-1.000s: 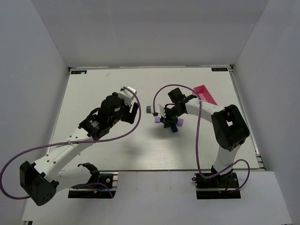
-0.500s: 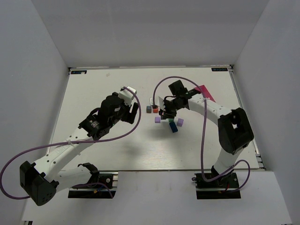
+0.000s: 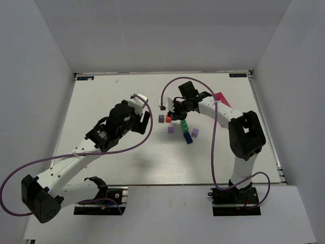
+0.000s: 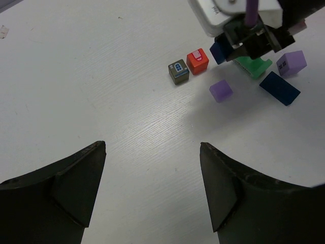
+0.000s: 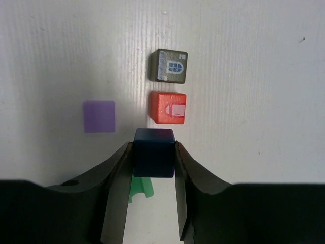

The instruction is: Build the wood block tower

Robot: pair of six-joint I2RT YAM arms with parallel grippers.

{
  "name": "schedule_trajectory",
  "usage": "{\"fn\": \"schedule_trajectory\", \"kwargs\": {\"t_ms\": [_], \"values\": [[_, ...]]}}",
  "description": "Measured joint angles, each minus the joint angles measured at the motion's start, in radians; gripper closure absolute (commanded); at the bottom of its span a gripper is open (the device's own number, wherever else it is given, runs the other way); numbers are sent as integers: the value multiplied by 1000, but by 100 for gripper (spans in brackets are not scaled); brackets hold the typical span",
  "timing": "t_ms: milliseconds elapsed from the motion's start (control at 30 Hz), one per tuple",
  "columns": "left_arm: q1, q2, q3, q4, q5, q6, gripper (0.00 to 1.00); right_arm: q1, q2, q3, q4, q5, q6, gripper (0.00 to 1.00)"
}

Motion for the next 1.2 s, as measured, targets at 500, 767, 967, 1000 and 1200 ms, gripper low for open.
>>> {"fn": "schedule_trajectory", "kwargs": {"t_ms": [500, 767, 967, 1000, 1200], "values": [[0, 1, 0, 0, -1, 0, 15, -47, 118, 73, 4, 49, -12, 78], [0, 5, 0, -1, -3, 0, 15, -58, 175, 112, -10, 45, -34, 78], [0, 5, 0, -1, -3, 0, 15, -61, 185, 117, -24, 34, -47, 77], [0, 5, 0, -1, -4, 0, 15, -61, 188, 119, -25, 32, -51, 77], [0, 6, 0, 0, -4, 0, 15, -61, 203, 119, -36, 17, -61, 77]]}}
